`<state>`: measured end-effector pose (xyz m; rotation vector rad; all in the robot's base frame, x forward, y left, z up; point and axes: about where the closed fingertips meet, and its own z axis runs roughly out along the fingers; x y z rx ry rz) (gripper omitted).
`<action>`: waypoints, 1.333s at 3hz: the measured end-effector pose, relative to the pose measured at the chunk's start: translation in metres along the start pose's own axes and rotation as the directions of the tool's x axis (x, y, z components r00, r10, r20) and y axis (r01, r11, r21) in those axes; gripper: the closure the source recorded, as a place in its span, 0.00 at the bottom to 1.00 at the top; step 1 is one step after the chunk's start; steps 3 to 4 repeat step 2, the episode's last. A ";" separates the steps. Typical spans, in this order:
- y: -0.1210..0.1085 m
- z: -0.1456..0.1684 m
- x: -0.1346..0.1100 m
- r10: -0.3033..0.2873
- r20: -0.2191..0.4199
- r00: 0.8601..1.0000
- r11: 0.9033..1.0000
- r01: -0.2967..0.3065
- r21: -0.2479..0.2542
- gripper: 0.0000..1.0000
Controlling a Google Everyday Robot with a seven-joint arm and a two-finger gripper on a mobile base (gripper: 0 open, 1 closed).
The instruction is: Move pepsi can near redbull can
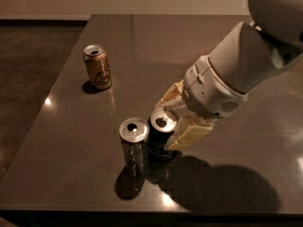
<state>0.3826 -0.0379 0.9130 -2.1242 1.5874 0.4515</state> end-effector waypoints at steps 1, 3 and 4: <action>0.000 -0.001 -0.002 -0.003 -0.003 1.000 1.000 0.003 0.004 0.00; 0.000 -0.001 -0.002 -0.003 -0.003 1.000 1.000 0.004 0.004 0.00; 0.000 -0.001 -0.002 -0.003 -0.003 1.000 1.000 0.004 0.004 0.00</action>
Offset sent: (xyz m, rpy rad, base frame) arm -0.0009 0.0009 0.0018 -0.0017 -0.0053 0.0003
